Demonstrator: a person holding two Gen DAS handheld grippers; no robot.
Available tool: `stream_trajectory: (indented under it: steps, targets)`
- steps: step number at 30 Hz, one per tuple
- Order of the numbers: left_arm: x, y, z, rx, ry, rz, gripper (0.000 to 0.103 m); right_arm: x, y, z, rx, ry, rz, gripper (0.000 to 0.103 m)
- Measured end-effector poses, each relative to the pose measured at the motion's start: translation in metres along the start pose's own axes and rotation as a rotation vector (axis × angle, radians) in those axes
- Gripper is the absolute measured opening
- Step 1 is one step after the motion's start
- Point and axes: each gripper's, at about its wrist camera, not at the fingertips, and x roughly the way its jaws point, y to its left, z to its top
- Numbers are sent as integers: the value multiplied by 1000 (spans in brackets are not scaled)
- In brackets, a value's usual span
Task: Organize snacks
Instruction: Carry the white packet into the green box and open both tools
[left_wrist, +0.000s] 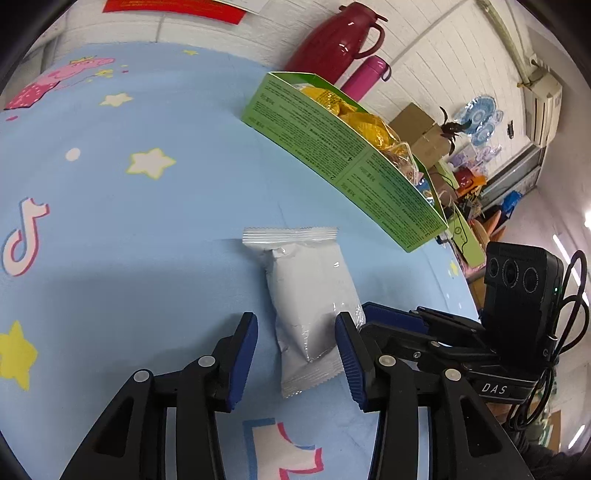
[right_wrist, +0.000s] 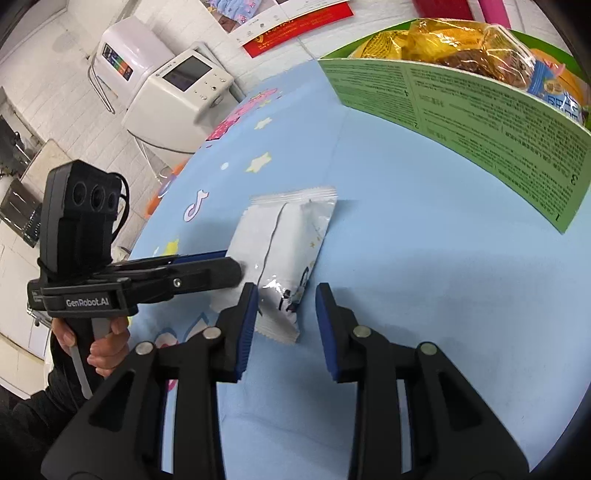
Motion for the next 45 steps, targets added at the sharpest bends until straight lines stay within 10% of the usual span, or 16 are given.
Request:
stream_trajectory:
  steps: [22, 45]
  targets:
    - [-8, -68, 14, 131, -89, 33, 29, -42, -7, 6, 112, -181, 92, 27]
    - [73, -195, 167, 297, -124, -19, 29, -136, -103, 113, 125, -464, -63, 27]
